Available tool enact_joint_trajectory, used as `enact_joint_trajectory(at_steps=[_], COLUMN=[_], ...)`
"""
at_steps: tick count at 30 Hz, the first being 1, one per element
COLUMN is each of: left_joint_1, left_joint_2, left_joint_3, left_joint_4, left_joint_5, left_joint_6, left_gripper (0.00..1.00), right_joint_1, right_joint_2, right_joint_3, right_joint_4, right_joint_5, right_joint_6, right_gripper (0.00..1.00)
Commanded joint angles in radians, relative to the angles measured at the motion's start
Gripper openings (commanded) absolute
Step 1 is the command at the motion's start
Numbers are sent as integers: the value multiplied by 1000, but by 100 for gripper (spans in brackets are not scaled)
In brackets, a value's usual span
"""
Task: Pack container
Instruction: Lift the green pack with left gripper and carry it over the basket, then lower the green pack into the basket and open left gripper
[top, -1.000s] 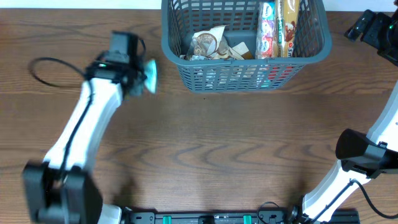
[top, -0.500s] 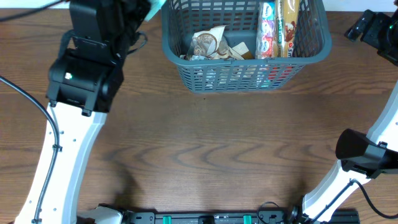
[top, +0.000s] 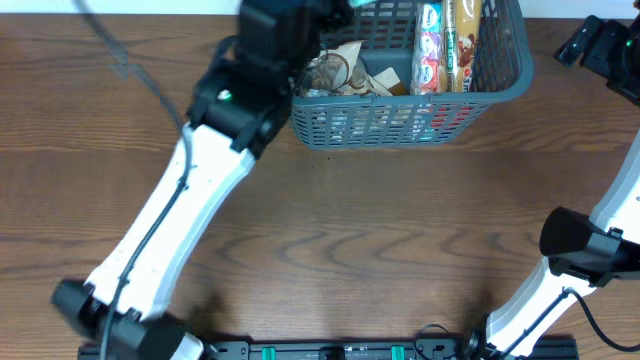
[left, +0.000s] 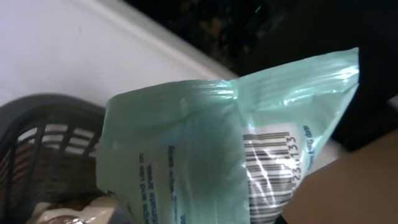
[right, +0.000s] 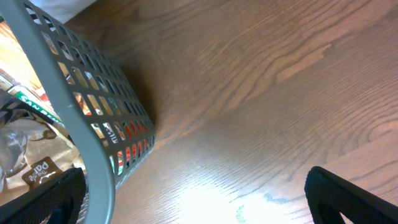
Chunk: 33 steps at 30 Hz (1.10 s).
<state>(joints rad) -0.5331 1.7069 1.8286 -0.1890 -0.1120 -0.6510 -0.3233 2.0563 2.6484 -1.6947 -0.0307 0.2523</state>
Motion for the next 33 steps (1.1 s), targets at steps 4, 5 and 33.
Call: enact_joint_trajectory(at_steps=[4,5,33], left_joint_1=[18,17,16], left_joint_2=[71,82,280], left_joint_3=[19,19,19], left_joint_4=[16,16,-188], left_joint_5=[-8,-9,-9], left_joint_6=[49,49,74], left_gripper=[5,6,9], right_joint_1=[-4,-4,-4], right_joint_2=[-3,-3,-3], right_joint_3=[-1,-1,-1], right_joint_4=[-3,-3,-3], right_joint_5=[-3,-4,-3], right_joint_6=[-6,-6,-6], right_gripper=[99,99,99])
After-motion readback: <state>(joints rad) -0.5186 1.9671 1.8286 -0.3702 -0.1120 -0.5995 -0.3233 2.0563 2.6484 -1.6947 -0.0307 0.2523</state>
